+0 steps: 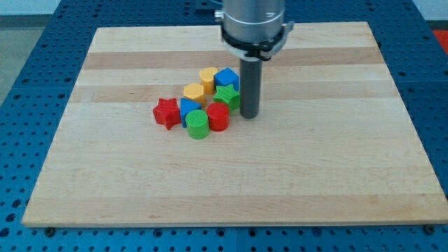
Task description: Move the yellow heart towards the group of blocks
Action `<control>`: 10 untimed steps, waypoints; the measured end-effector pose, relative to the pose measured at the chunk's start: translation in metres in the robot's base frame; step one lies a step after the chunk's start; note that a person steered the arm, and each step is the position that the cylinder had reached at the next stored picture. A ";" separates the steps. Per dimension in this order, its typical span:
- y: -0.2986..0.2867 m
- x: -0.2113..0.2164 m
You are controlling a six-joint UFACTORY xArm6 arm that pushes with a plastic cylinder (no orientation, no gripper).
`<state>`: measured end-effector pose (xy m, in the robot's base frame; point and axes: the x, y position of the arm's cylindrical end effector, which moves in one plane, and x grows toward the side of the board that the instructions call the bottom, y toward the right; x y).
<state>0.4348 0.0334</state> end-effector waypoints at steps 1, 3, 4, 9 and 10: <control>-0.009 -0.035; -0.018 -0.077; -0.009 -0.127; -0.109 -0.079; -0.121 -0.049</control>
<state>0.3861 -0.0879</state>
